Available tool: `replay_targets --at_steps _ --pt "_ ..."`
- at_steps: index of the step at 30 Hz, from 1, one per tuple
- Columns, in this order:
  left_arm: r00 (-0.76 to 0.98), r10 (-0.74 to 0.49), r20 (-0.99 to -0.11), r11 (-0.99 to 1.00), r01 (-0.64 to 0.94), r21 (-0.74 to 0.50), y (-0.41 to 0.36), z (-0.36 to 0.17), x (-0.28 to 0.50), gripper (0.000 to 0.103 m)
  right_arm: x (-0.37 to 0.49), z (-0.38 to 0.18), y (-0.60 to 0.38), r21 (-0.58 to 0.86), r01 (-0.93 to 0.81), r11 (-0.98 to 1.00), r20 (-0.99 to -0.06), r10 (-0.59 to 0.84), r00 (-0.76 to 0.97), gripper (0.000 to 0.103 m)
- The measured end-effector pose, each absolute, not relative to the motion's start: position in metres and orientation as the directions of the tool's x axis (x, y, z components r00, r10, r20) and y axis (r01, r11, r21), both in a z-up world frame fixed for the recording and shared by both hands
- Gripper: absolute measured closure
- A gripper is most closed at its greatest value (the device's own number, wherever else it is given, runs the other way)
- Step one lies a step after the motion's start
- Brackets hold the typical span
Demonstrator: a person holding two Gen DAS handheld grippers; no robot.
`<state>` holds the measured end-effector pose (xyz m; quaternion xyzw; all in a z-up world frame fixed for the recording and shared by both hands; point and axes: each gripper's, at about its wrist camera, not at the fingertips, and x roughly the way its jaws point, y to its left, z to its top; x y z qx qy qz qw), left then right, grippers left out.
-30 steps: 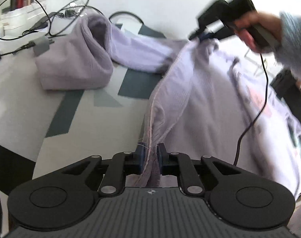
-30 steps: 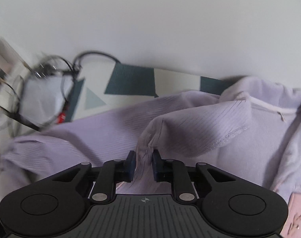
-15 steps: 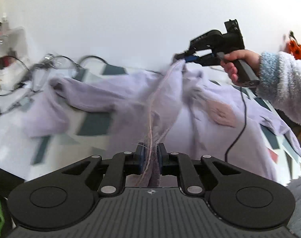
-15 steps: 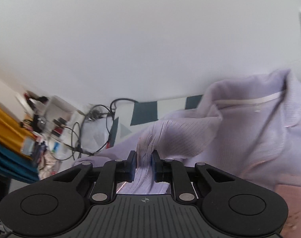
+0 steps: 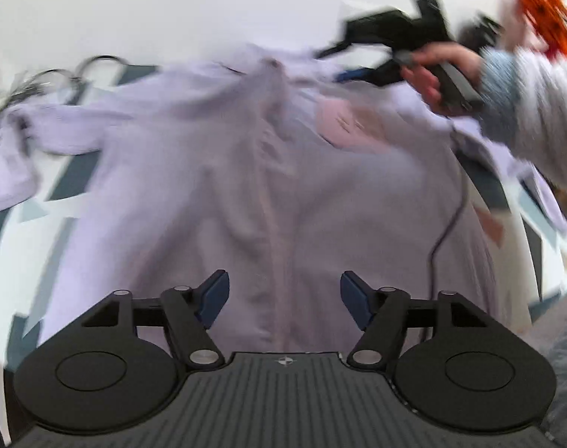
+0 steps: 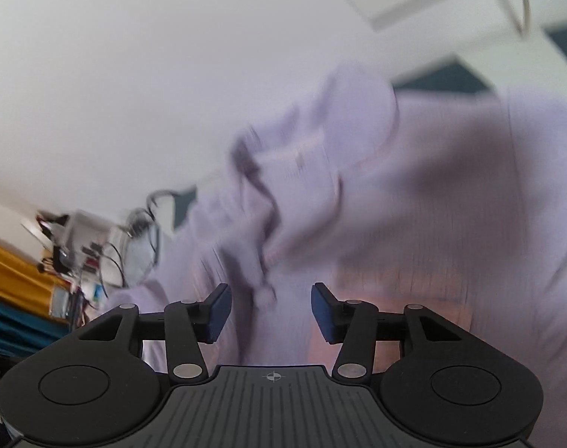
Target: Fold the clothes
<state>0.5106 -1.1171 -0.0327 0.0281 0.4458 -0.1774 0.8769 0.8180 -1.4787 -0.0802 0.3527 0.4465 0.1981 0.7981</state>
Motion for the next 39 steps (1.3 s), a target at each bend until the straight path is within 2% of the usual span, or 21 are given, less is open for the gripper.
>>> replay_targets --at_steps 2,4,8,10,12,14,15,17,19,24,26,29,30,31,34,36,37,39 --pt "0.547 -0.266 -0.794 0.953 0.271 -0.133 -1.104 -0.034 0.508 0.036 0.829 -0.07 -1.471 0.735 -0.057 0.676 -0.554 0.646 0.526 0.049" --pt "0.54 -0.252 -0.803 0.962 0.229 -0.148 -1.1 -0.039 0.502 0.035 0.848 -0.07 -1.452 0.731 -0.067 0.679 -0.572 0.663 0.484 0.047" --pt "0.514 -0.216 -0.83 0.962 0.258 -0.091 -1.119 -0.052 0.493 0.035 0.877 -0.086 -1.423 0.709 0.031 0.705 -0.647 0.632 0.427 0.05" --pt "0.506 -0.177 -0.844 0.954 0.299 -0.021 -1.134 -0.059 0.489 0.035 0.882 -0.081 -1.412 0.643 0.034 0.765 -0.701 0.57 0.429 0.051" --pt "0.52 -0.13 -0.844 0.948 0.316 0.048 -1.144 -0.064 0.486 0.035 0.879 -0.067 -1.388 0.511 -0.047 0.858 -0.76 0.477 0.443 0.05" --pt "0.54 -0.117 -0.833 0.953 0.297 0.059 -1.141 -0.065 0.483 0.036 0.867 -0.053 -1.366 0.382 -0.183 0.906 -0.782 0.423 0.457 0.049" --pt "0.543 -0.126 -0.83 0.96 0.277 0.036 -1.136 -0.065 0.481 0.04 0.864 -0.049 -1.356 0.33 -0.241 0.913 -0.794 0.406 0.452 0.049" --pt "0.543 -0.144 -0.827 0.971 0.241 -0.012 -1.125 -0.066 0.479 0.065 0.858 -0.045 -1.341 0.271 -0.304 0.913 -0.814 0.386 0.434 0.05" --pt "0.538 -0.144 -0.83 0.976 0.218 -0.028 -1.119 -0.07 0.48 0.07 0.858 -0.044 -1.34 0.3 -0.285 0.91 -0.822 0.398 0.406 0.051" --pt "0.554 -0.104 -0.826 0.976 0.215 0.021 -1.122 -0.076 0.476 0.076 0.869 -0.058 -1.375 0.499 -0.077 0.863 -0.797 0.492 0.351 0.052" --pt "0.574 -0.074 -0.816 0.977 0.207 0.057 -1.124 -0.073 0.476 0.088 0.874 -0.065 -1.379 0.498 -0.056 0.866 -0.806 0.485 0.34 0.06" --pt "0.612 -0.03 -0.79 0.983 0.163 0.09 -1.119 -0.059 0.476 0.091 0.875 -0.065 -1.372 0.471 -0.073 0.879 -0.818 0.466 0.338 0.075" --pt "0.635 0.002 -0.772 0.984 0.136 0.114 -1.115 -0.052 0.475 0.091 0.876 -0.064 -1.369 0.461 -0.077 0.884 -0.82 0.458 0.343 0.086" --pt "0.663 0.041 -0.747 0.985 0.099 0.141 -1.11 -0.042 0.474 0.092 0.876 -0.062 -1.366 0.451 -0.081 0.889 -0.823 0.45 0.348 0.087" --pt "0.757 0.175 -0.63 0.975 -0.045 0.217 -1.096 -0.006 0.467 0.093 0.875 -0.041 -1.363 0.543 -0.124 0.83 -0.738 0.543 0.4 0.088" --pt "0.793 0.217 -0.569 0.965 -0.084 0.25 -1.094 0.013 0.46 0.093 0.87 -0.025 -1.372 0.642 -0.194 0.742 -0.612 0.648 0.454 0.088" --pt "0.798 0.21 -0.565 0.964 -0.073 0.254 -1.096 0.017 0.458 0.093 0.866 -0.016 -1.379 0.674 -0.237 0.7 -0.544 0.687 0.482 0.088" --pt "0.769 0.136 -0.625 0.974 0.011 0.225 -1.107 0.008 0.457 0.093 0.861 -0.016 -1.392 0.661 -0.268 0.701 -0.524 0.687 0.504 0.087"
